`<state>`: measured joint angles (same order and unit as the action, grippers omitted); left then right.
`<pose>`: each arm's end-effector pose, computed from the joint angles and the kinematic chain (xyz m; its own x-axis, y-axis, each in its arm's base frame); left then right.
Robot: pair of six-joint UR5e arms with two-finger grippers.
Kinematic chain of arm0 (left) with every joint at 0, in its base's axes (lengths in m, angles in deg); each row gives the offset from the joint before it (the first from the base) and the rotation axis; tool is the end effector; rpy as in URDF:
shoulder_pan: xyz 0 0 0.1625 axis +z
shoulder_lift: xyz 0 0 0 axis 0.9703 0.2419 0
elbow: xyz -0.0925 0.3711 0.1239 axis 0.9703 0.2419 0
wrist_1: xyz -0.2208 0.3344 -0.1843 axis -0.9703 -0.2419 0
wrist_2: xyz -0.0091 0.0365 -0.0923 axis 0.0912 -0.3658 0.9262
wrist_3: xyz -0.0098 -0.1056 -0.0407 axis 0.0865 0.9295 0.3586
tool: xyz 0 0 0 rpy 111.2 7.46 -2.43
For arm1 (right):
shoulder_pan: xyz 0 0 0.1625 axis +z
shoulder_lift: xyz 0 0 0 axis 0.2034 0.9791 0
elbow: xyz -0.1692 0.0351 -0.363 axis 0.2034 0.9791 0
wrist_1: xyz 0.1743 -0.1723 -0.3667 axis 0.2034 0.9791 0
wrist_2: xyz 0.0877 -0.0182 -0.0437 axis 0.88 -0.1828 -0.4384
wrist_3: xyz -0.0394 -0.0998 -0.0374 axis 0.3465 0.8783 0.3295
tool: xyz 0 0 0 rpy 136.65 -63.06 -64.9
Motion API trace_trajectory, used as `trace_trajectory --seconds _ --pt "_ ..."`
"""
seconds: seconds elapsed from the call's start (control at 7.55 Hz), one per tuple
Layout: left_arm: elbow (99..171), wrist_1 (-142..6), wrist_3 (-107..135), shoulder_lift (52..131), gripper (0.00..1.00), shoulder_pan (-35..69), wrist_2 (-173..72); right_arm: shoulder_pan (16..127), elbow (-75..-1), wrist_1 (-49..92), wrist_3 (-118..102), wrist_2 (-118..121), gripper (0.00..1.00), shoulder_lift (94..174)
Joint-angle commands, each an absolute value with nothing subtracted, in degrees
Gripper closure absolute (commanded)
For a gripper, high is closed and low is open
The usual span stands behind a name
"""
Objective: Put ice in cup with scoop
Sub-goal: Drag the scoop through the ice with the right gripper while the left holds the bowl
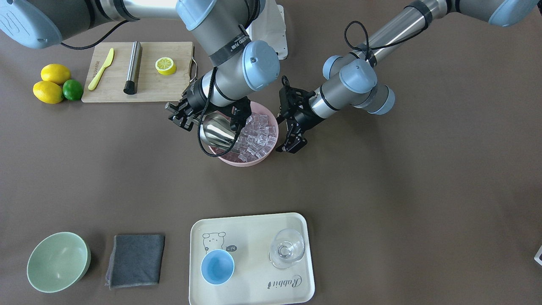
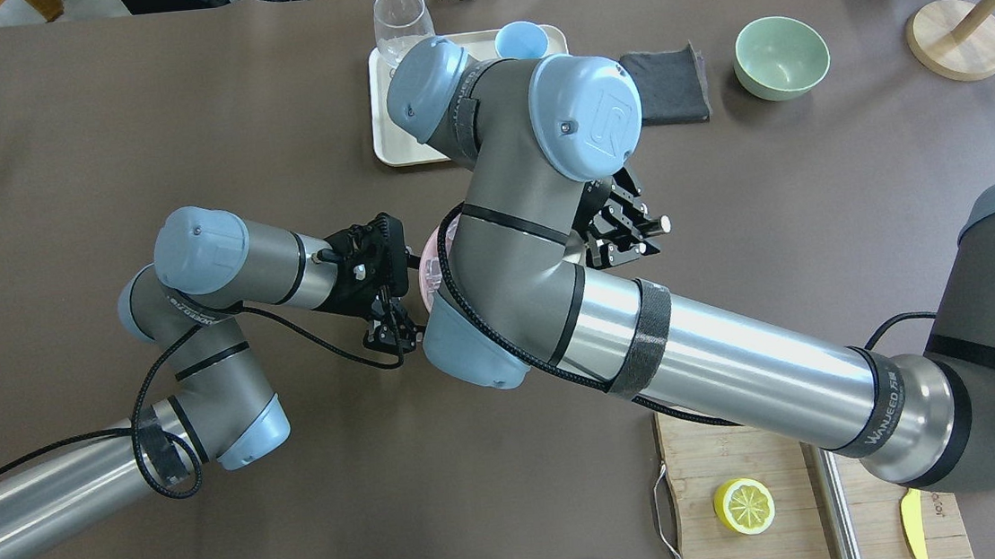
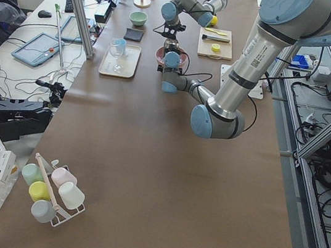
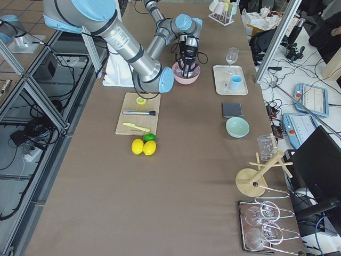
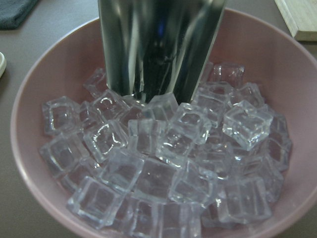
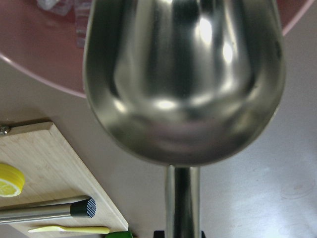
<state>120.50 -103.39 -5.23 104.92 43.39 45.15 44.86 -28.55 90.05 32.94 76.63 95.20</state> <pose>0.5711 -0.4621 0.2778 0.0892 0.9960 0.0042 -0.1397 0.0084 0.9902 -0.5182 -0.4781 0.1504 0.1503 -0.9775 0.1481 0.9879 0.1543 0.0156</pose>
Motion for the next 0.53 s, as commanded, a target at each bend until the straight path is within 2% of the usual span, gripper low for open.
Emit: trace_trajectory --seconds 0.0,0.4 --pt "120.5 -103.4 -5.3 104.8 0.02 43.4 45.1 44.1 -28.5 84.3 27.4 77.5 1.0 97.4" --pt "120.5 -103.4 -5.4 104.8 0.02 43.5 45.1 43.9 -28.8 80.8 23.1 79.0 1.0 98.6"
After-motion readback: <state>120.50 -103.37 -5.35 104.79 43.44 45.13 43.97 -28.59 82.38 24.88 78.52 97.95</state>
